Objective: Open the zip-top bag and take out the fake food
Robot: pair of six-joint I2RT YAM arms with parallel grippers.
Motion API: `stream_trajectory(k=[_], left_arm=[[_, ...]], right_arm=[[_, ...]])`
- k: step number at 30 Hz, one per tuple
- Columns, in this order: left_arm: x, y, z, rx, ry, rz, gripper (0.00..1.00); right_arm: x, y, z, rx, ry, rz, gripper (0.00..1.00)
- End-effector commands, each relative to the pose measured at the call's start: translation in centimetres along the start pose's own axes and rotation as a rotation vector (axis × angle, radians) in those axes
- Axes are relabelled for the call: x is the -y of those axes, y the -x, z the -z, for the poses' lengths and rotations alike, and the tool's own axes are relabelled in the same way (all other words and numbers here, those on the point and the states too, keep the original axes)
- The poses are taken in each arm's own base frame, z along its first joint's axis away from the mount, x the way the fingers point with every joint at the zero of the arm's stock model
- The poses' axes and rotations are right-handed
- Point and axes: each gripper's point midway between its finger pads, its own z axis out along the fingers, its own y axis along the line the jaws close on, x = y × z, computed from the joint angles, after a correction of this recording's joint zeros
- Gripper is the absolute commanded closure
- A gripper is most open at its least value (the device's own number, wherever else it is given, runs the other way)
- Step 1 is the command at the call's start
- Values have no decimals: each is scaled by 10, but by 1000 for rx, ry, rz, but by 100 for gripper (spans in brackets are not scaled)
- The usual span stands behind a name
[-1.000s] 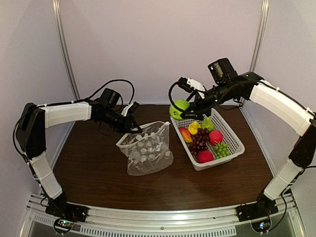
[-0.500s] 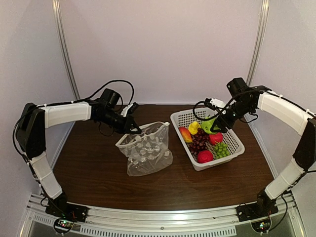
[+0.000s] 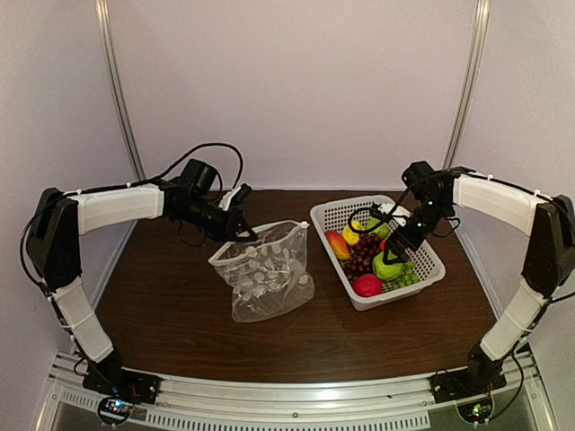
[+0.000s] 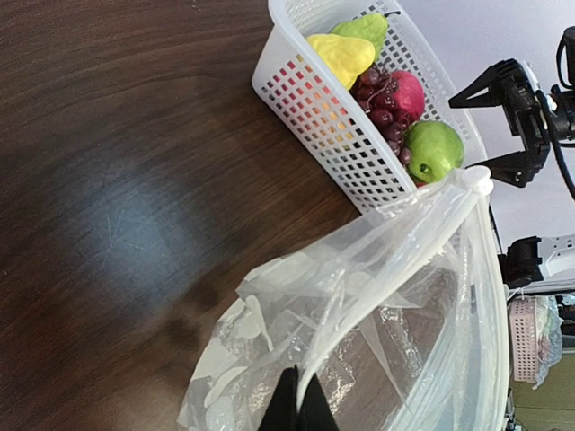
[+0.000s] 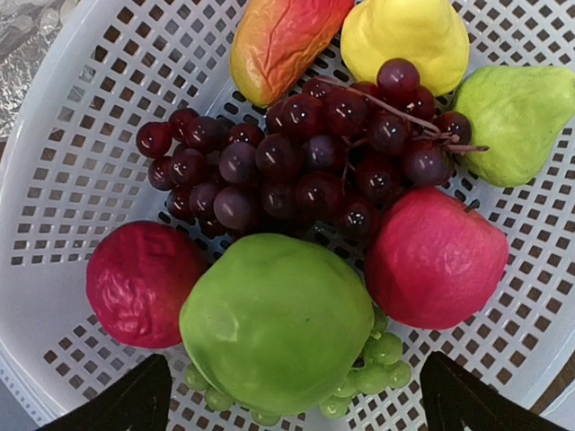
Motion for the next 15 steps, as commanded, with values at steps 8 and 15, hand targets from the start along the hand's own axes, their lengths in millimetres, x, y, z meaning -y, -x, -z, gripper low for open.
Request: stream_trajectory(k=[8,15], left_arm=[[4,-2,5,1,-13,-21,100],[10,1,7,1,-32,-27,90]], right_arm=[[5,36,52,135,-38,-23,0],[31,67,101,386,-238,-85,0]])
